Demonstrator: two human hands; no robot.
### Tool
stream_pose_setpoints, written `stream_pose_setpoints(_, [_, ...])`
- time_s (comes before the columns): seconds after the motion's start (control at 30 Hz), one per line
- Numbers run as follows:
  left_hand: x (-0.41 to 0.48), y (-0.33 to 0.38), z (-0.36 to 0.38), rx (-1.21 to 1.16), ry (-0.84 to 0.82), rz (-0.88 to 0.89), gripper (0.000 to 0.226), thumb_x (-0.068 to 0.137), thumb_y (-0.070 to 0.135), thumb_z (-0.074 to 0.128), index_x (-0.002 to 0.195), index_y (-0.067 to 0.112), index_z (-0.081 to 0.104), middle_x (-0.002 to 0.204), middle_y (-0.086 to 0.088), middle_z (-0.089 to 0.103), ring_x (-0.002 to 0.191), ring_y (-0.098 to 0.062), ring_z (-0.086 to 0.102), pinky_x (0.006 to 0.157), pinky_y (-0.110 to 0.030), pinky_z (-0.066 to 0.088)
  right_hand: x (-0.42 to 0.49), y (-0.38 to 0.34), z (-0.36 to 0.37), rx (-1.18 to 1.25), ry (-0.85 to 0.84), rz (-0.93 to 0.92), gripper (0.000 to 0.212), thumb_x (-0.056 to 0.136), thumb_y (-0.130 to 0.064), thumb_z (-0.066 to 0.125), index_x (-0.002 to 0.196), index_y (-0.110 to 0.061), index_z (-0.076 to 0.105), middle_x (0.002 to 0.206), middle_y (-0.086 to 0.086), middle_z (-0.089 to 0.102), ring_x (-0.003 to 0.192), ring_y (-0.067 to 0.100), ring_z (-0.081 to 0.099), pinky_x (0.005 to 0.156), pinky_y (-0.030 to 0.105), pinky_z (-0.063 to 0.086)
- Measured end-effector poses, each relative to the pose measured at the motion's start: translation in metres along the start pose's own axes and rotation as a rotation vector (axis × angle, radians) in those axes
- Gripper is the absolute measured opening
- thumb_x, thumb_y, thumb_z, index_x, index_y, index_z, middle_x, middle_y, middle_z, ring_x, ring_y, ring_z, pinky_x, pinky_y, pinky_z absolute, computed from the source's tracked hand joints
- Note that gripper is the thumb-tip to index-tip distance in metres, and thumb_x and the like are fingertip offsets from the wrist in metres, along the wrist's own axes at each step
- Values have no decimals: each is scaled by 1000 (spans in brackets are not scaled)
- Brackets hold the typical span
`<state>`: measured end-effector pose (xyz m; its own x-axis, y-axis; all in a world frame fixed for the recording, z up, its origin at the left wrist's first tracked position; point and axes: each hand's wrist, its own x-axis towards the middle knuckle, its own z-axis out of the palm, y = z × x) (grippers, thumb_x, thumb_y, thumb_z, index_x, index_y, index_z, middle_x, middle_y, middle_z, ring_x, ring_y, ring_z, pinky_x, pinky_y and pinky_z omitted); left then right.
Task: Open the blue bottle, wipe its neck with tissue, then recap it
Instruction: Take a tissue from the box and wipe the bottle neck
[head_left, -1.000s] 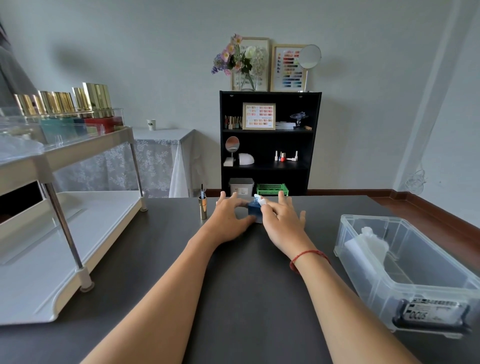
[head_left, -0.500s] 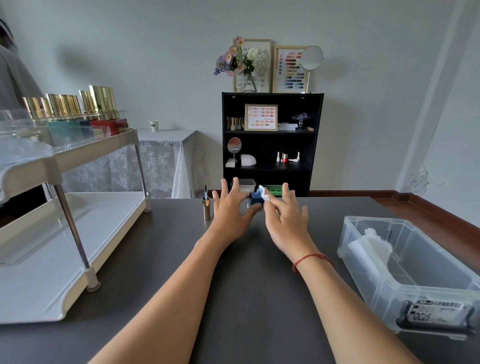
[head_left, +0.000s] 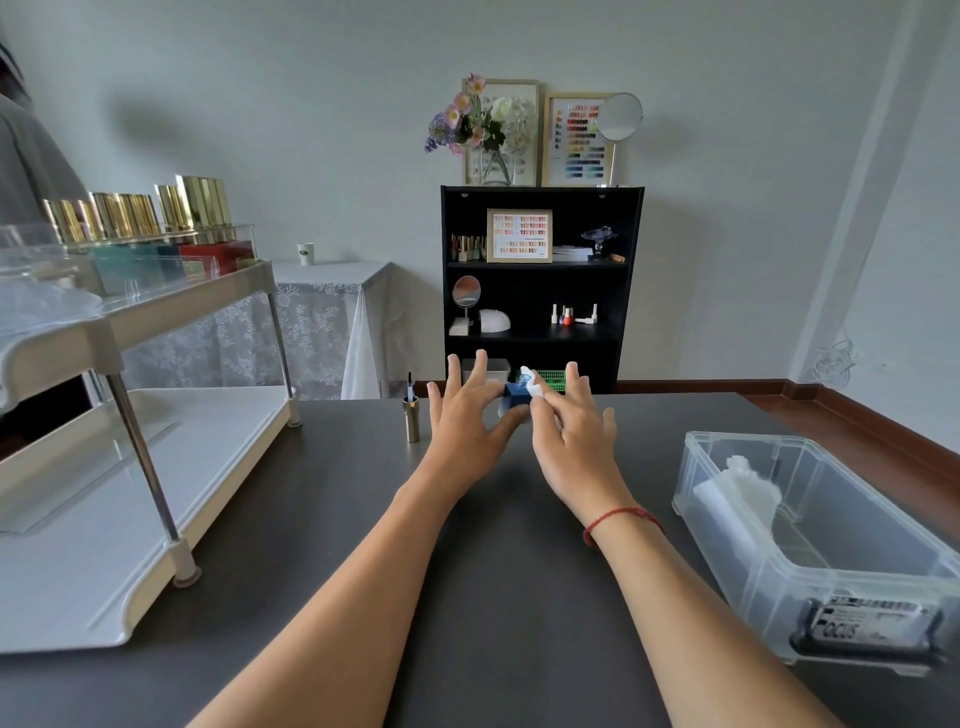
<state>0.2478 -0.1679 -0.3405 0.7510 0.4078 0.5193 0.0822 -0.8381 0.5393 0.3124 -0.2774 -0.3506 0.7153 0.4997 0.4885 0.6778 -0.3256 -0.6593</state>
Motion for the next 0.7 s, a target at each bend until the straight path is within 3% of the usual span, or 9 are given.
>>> stream_pose_setpoints(0.7, [2, 2, 1, -42, 10, -48, 33, 92, 37, 56, 124, 29, 62, 161, -3, 13, 149, -25, -9, 117, -47, -9, -2, -4, -1, 2, 13, 19, 41, 100, -31, 26, 135, -28, 48, 160, 1, 8, 147, 15, 0, 116, 49, -10])
